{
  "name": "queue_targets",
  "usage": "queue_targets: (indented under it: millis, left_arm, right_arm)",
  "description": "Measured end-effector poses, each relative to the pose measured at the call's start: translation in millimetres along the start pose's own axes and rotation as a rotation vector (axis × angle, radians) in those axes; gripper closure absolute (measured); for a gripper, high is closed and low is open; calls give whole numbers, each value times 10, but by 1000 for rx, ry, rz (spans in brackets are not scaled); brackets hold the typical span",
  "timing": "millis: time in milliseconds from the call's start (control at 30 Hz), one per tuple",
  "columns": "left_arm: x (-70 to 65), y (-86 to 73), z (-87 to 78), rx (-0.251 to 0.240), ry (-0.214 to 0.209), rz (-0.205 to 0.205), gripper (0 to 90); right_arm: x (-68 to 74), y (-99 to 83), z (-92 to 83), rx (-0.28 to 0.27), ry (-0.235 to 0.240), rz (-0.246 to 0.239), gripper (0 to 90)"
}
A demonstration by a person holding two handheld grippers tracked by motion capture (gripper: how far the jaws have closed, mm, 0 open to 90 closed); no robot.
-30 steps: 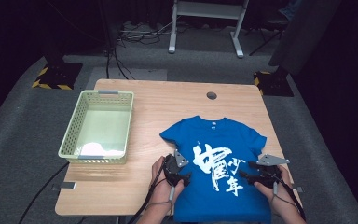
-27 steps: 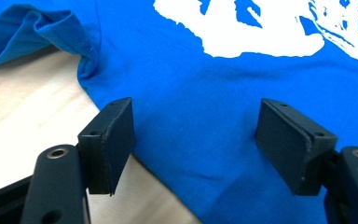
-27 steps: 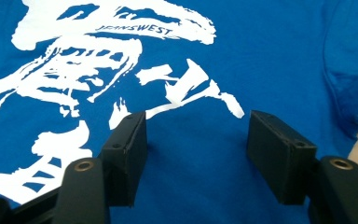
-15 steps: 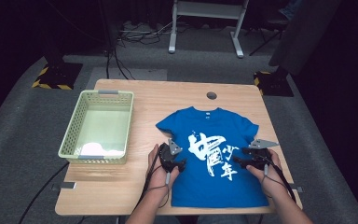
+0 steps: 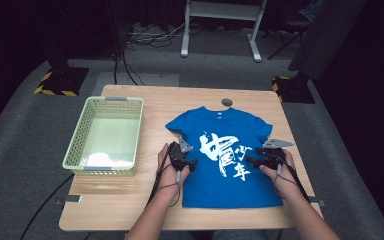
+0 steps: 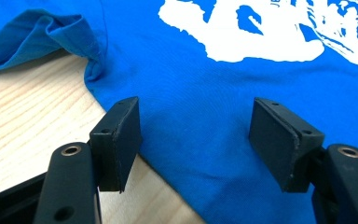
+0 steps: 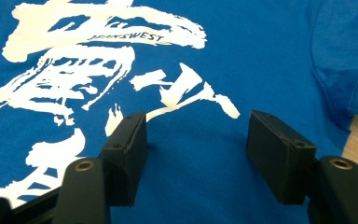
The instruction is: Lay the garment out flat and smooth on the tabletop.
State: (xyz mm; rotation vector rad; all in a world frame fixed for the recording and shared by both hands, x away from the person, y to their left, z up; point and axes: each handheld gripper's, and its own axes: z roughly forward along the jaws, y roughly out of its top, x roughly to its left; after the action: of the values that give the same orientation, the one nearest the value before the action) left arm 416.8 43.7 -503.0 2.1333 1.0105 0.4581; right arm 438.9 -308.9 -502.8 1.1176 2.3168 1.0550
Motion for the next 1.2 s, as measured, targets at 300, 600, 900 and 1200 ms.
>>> queue_targets:
  millis: [300, 600, 900, 1200]
  left_arm:
    - [-78, 19, -255, -19, 4, 16, 310]
    - [-216, 37, -552, -39, 9, 55, 290]
    - [-316, 20, -849, -79, -8, 71, 246]
    - [-332, -58, -1082, -86, -6, 86, 239]
  right_arm:
    - [76, 6, -288, -24, 27, -12, 372]
    - [150, 39, -611, -58, 46, -30, 363]
    - [212, 31, -890, -68, 56, -29, 294]
    - [249, -14, -1090, -84, 66, -44, 263]
